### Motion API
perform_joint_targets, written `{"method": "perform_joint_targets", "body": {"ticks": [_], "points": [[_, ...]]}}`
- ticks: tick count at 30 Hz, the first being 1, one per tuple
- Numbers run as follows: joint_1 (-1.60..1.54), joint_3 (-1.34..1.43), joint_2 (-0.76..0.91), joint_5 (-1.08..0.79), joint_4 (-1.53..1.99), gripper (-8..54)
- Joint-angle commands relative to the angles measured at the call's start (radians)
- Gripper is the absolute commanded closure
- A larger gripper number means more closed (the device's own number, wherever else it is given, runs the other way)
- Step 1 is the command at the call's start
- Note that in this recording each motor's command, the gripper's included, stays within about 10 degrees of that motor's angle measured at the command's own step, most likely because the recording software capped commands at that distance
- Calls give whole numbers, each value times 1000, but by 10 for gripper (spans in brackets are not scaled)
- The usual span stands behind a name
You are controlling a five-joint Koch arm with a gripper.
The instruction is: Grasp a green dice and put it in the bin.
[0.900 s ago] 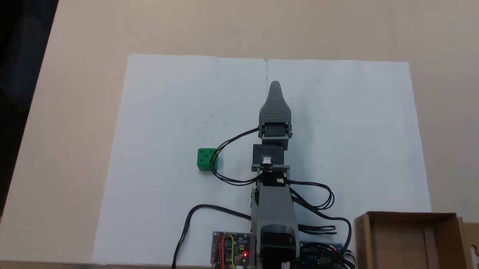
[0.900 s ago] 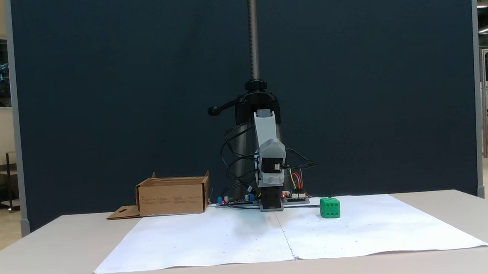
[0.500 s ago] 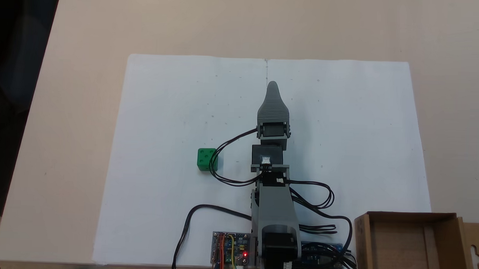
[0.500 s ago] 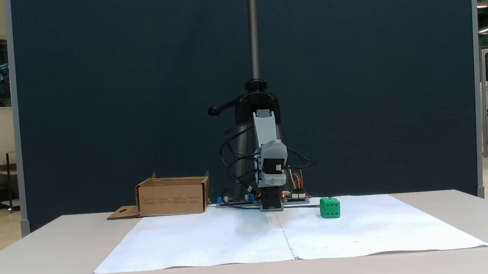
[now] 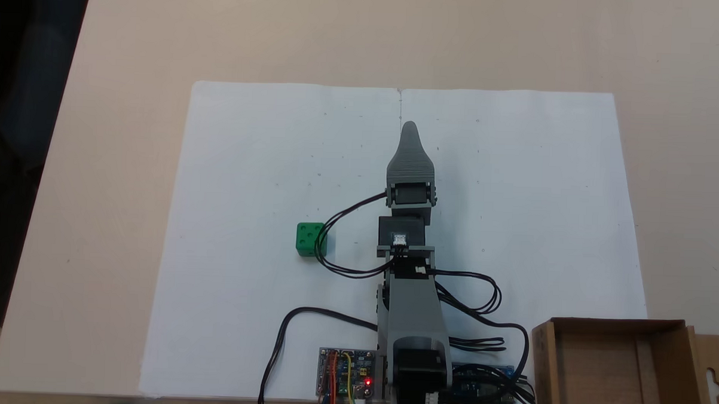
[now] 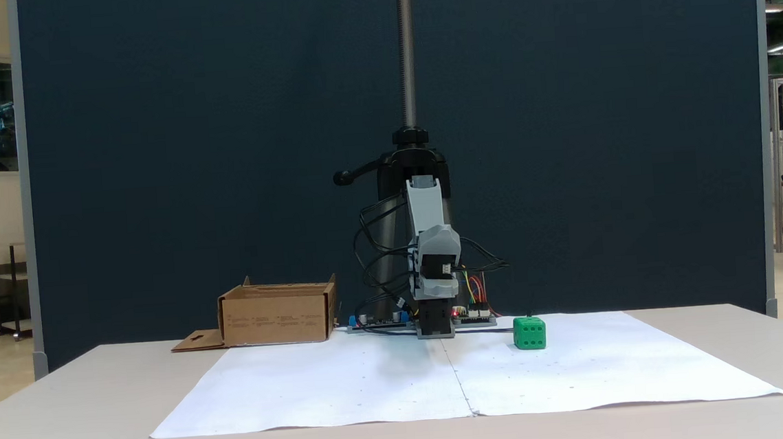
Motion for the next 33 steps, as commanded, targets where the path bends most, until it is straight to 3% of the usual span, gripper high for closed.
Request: {"method": "perform_joint_targets", "body": {"ticks": [1, 21, 33], "points": [[-28, -115, 106, 25, 69, 40], [-118, -632, 100, 38, 1248, 14], [-259, -862, 98, 323, 1865, 14]]}}
